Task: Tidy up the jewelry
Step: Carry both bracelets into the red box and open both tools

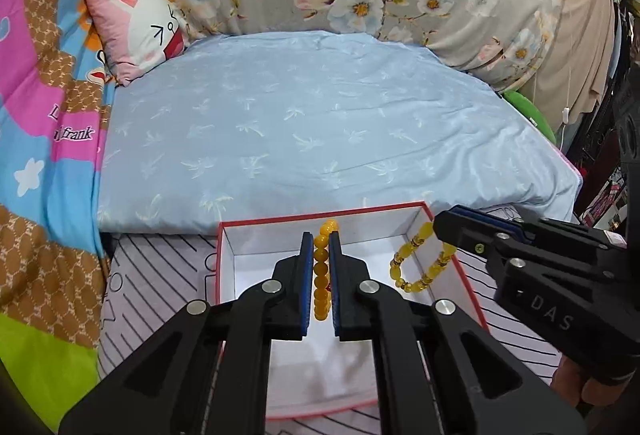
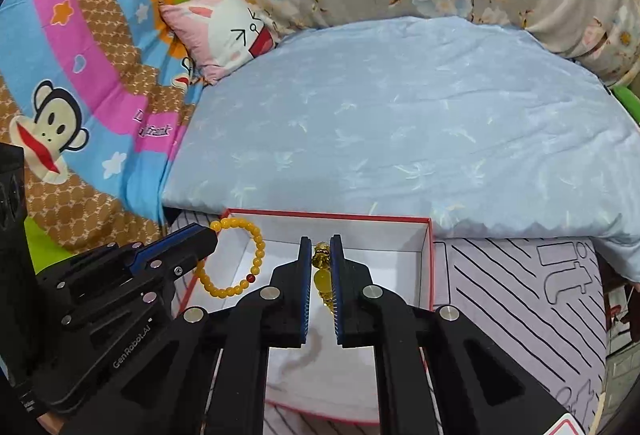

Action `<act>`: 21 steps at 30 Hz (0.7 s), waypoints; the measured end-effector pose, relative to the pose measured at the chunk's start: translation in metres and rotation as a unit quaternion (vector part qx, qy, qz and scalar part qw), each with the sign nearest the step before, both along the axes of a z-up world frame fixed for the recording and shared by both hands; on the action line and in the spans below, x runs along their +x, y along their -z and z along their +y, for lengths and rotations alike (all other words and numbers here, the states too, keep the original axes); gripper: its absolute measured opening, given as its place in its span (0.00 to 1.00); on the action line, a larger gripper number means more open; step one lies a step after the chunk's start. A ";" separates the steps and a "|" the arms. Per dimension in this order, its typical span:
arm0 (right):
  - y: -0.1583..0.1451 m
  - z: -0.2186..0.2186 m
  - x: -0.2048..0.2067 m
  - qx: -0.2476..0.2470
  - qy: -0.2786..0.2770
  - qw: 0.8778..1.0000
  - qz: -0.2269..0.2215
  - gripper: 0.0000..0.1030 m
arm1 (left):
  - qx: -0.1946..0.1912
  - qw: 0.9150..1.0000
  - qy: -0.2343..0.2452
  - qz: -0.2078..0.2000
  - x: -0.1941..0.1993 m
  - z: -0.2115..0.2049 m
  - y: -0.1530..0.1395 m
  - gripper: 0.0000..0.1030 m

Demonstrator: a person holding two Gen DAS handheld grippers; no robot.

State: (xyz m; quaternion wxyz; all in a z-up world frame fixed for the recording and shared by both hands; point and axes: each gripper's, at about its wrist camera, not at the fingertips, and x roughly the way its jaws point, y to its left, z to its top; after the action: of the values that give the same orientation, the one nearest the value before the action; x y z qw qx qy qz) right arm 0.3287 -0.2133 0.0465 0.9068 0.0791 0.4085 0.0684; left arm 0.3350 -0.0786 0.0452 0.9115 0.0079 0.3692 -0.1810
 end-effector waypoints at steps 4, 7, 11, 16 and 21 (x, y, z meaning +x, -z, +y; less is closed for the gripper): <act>0.024 0.003 0.020 -0.002 -0.003 1.000 0.021 0.08 | 0.002 1.000 0.001 0.015 0.019 -0.003 0.017 0.07; 0.035 0.002 0.029 -0.013 0.001 0.999 0.031 0.08 | 0.007 1.000 -0.001 0.023 0.031 -0.005 0.028 0.07; 0.054 -0.006 0.040 -0.015 0.007 0.999 0.050 0.08 | 0.016 0.999 0.002 0.034 0.043 -0.009 0.043 0.07; 0.052 -0.015 0.040 -0.041 0.027 0.998 0.040 0.22 | 0.032 0.999 -0.007 0.037 0.050 -0.013 0.051 0.41; 0.033 -0.026 0.019 -0.056 0.044 0.997 0.012 0.30 | 0.033 0.999 -0.040 0.015 0.044 -0.001 0.043 0.54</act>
State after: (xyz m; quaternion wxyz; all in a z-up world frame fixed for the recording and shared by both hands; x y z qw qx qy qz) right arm 0.3473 -0.2391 0.0137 0.9071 0.0473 0.4183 0.0045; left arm 0.3786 -0.0795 0.0025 0.9117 0.0206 0.3883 -0.1323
